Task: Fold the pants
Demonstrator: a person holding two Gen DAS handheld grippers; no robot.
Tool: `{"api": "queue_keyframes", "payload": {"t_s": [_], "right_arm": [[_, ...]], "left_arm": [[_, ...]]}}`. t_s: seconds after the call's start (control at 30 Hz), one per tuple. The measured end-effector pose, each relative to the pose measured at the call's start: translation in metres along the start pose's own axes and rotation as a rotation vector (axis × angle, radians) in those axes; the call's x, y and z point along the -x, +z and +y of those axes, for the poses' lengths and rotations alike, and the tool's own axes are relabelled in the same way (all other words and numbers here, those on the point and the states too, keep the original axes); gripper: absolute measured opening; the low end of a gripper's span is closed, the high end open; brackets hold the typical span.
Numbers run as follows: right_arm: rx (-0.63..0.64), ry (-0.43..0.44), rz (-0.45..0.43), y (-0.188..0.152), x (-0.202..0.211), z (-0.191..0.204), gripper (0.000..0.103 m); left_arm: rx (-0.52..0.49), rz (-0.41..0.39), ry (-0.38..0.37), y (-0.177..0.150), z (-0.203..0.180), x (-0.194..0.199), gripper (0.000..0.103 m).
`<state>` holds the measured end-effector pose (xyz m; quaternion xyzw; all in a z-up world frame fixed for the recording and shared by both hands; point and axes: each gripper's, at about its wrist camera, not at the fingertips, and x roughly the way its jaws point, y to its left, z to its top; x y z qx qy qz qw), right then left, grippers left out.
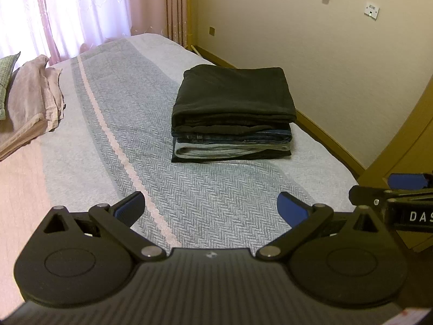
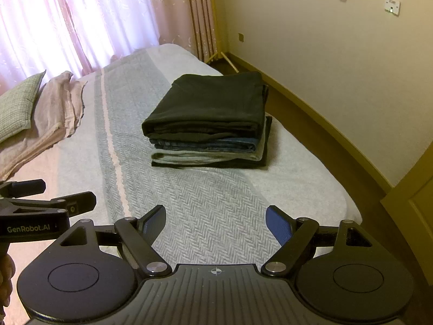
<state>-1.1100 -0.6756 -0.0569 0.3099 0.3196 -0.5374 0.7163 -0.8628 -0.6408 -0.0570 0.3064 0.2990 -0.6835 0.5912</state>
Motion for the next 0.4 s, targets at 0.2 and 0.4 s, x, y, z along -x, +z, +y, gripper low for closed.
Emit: {"api": "queue_keyframes", "payload": {"t_s": [0.2, 0.4], "right_arm": [[0.001, 0.003, 0.004, 0.0011, -0.0037, -0.0006, 0.078], [-0.002, 0.010, 0.008, 0.0024, -0.0071, -0.0015, 0.078]], "left_arm": [[0.003, 0.004, 0.002, 0.0014, -0.0006, -0.0024, 0.102], [-0.004, -0.014, -0.010, -0.0002, -0.0017, -0.0020, 0.102]]}}
